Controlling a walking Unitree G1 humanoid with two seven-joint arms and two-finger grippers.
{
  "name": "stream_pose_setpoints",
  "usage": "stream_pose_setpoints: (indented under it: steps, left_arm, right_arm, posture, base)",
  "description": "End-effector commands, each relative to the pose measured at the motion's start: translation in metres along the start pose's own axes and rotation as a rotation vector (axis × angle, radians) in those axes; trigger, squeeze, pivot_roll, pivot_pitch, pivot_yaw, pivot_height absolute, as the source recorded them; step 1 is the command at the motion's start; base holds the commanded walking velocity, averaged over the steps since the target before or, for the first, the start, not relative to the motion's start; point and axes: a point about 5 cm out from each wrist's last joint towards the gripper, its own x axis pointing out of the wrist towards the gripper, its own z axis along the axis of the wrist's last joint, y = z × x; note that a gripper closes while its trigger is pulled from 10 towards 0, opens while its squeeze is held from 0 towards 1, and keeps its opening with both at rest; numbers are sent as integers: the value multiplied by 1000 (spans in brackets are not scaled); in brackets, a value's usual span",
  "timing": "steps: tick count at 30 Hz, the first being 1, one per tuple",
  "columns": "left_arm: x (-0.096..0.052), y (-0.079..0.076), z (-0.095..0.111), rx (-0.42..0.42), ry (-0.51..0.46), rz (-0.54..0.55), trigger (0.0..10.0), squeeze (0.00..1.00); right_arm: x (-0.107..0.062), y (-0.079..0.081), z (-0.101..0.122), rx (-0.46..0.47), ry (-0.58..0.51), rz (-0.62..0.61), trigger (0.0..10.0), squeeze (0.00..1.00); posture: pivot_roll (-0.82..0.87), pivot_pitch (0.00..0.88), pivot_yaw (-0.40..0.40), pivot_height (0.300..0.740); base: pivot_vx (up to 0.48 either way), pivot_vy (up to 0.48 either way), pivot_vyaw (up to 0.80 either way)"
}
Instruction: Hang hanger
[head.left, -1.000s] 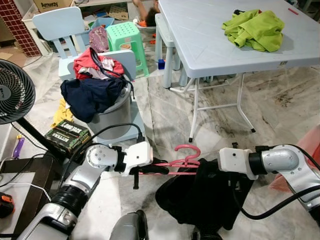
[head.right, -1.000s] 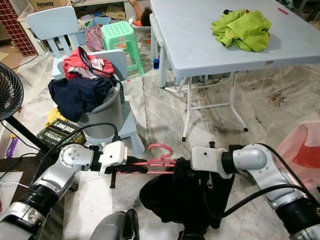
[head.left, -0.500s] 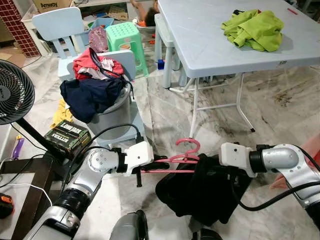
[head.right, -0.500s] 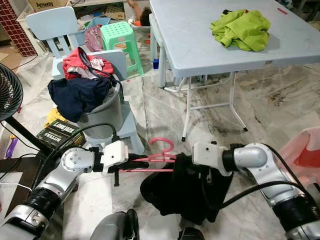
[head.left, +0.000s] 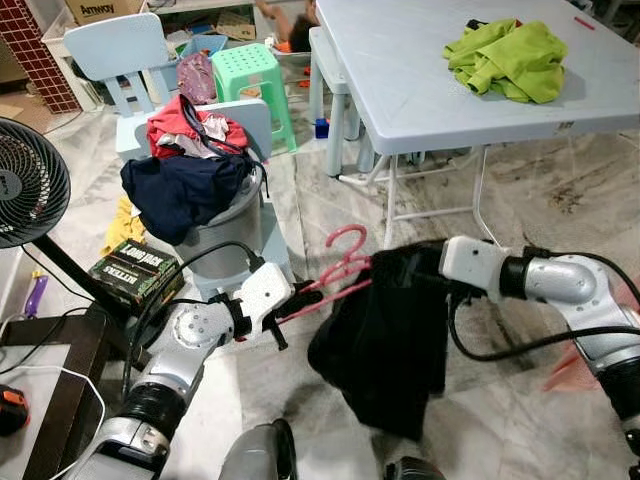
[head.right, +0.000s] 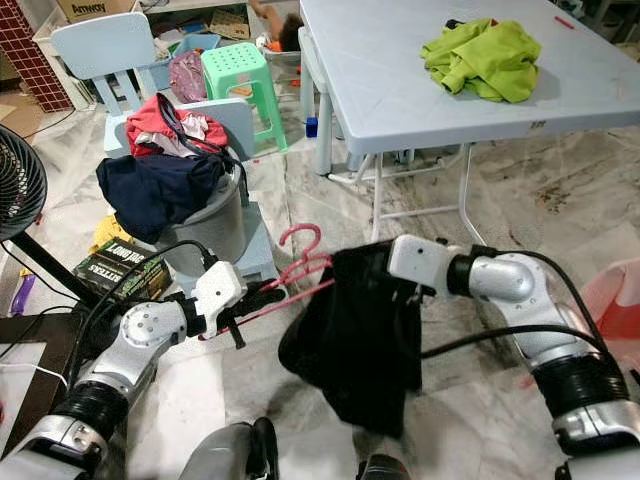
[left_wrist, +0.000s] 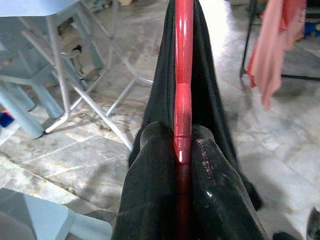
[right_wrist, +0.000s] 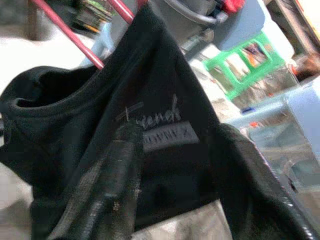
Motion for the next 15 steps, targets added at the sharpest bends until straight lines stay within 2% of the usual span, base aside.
stream_pose_setpoints:
  steps: [1,4,6,8,11,12,13,14,15]
  left_arm:
    - [7,9,19,23,-70,37,0,0]
    - [11,7,22,17,-85,34,0,0]
    - [12,6,24,10,-95,26,0,0]
    - [13,6,24,9,-97,25,0,0]
    - [15,3,30,-2,-124,9,0,0]
    - [15,3,30,-2,-124,9,0,0]
    - [15,3,32,-2,-130,6,0,0]
    - [16,3,33,-3,-132,6,0,0]
    - [16,3,33,-2,-133,5,0,0]
  right_arm:
    - [0,0,-9,43,43,-65,10000,1000]
    - [2,10,-19,108,79,-106,10000,1000]
    - [5,25,-29,204,109,-114,10000,1000]
    - [5,27,-30,221,114,-116,10000,1000]
    - [14,53,-40,443,152,-145,10000,1000]
    - [14,53,-40,443,152,-145,10000,1000]
    - [19,59,-40,515,146,-155,10000,1000]
    - [21,62,-40,548,148,-166,10000,1000]
    - [23,64,-40,578,149,-172,10000,949]
  posture:
    - [-80,54,33,740]
    - [-80,54,33,740]
    - [-86,60,44,740]
    - [-86,60,44,740]
    - [-83,63,49,740]
    - [-83,63,49,740]
    - [-80,62,51,740]
    - [-80,62,51,740]
    - [-78,62,52,740]
  base:
    - [0,0,0]
    - [0,0,0]
    - [0,0,0]
    - [0,0,0]
    - [0,0,0]
    - [0,0,0]
    - [0,0,0]
    - [0,0,0]
    - [0,0,0]
